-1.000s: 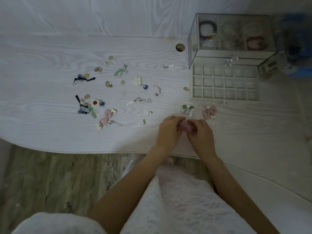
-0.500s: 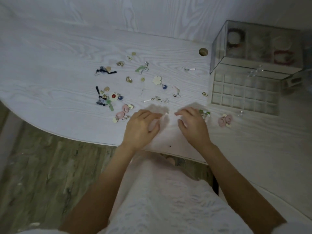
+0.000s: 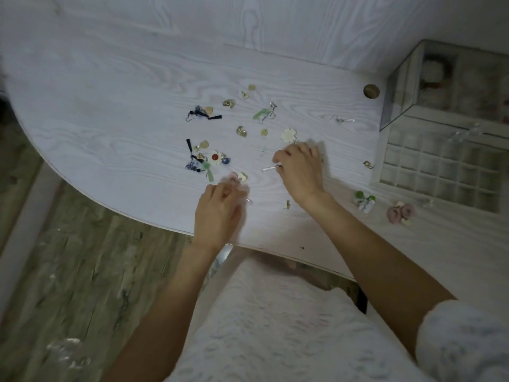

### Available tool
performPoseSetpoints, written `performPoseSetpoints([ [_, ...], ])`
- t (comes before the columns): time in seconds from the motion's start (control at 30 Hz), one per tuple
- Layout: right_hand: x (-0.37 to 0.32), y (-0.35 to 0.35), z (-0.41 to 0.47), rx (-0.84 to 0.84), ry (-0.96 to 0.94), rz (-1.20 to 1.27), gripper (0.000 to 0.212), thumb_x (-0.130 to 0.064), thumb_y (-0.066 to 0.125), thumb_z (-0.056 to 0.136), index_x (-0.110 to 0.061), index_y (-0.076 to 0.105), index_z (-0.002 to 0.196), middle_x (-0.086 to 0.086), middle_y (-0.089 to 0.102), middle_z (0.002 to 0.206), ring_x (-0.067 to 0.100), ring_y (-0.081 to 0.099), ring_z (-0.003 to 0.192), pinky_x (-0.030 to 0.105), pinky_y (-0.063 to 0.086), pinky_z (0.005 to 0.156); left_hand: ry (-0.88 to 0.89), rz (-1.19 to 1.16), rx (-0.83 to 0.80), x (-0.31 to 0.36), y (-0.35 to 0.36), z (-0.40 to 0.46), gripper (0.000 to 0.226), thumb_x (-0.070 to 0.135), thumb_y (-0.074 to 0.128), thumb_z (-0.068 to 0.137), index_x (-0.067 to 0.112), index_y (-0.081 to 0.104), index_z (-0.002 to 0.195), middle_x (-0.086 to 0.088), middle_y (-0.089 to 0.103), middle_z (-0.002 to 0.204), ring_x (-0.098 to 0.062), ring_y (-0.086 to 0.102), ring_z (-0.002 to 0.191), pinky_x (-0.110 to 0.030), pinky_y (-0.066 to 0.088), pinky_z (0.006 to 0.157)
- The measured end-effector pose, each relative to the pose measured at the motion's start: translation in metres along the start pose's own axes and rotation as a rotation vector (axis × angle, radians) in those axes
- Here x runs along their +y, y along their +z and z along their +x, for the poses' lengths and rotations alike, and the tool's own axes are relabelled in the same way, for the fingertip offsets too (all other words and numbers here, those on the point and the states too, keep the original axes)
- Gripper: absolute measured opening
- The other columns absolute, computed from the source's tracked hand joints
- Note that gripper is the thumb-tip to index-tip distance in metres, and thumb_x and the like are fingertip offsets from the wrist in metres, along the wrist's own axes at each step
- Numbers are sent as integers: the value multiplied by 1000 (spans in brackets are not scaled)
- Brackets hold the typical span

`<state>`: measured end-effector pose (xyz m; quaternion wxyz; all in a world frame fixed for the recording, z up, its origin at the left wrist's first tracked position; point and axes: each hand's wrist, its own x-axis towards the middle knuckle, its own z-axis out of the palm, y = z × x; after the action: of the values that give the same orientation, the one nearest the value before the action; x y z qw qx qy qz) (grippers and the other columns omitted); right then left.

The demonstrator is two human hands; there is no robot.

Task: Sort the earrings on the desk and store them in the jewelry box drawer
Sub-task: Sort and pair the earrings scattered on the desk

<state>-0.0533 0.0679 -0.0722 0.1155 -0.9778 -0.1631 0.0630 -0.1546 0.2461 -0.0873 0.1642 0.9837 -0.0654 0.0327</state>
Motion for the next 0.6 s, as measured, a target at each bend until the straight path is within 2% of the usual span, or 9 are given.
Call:
performPoseSetpoints([
  [0.13,-4,8,0,-6,-32,-93,14,-1,59,82,-13,60,89,4,62,89,26,49,93,34,30,84,-104,57,-7,4,2,10,6,14,68,76,15,65,81,-6,65,103,-28,49,87,-36,40,67],
  [0.2,-7,10,-2,39,-56,-95,15,4,59,78,-10,58,85,7,62,83,29,51,89,37,37,85,-70,76,-1,4,5,13,2,14,65,79,13,64,78,-5,64,104,-24,42,88,-35,37,66],
  [0.27,-10,9,-4,80,-69,-44,14,5,57,79,-8,56,85,10,62,79,30,53,84,39,40,83,-33,34,-2,2,6,14,10,16,53,83,12,62,84,-5,64,106,-25,44,90,-35,36,69],
  [0.33,-12,5,-6,86,-79,43,10,3,52,84,-6,54,86,10,62,78,28,53,80,36,38,78,-66,-111,3,1,1,15,13,15,49,86,10,59,92,-6,64,102,-28,50,89,-32,35,72],
  [0.43,-12,2,-10,91,-78,178,8,2,49,87,-5,52,85,11,60,73,28,53,66,38,44,62,-306,-437,55,8,-11,16,10,17,51,94,9,55,99,-3,63,94,-21,56,85,-32,42,70],
  [0.5,-11,1,-14,114,-66,255,8,2,50,87,-6,52,87,10,60,74,28,54,61,39,46,52,-450,-543,88,13,-16,17,12,24,50,95,13,52,100,3,64,89,-15,60,79,-30,45,68],
  [0.6,-9,-2,-19,174,-13,404,14,-2,51,89,-6,61,97,11,66,84,26,61,67,40,51,58,-565,-702,127,16,-20,17,5,22,52,94,17,50,96,6,67,85,-8,65,77,-23,50,71],
])
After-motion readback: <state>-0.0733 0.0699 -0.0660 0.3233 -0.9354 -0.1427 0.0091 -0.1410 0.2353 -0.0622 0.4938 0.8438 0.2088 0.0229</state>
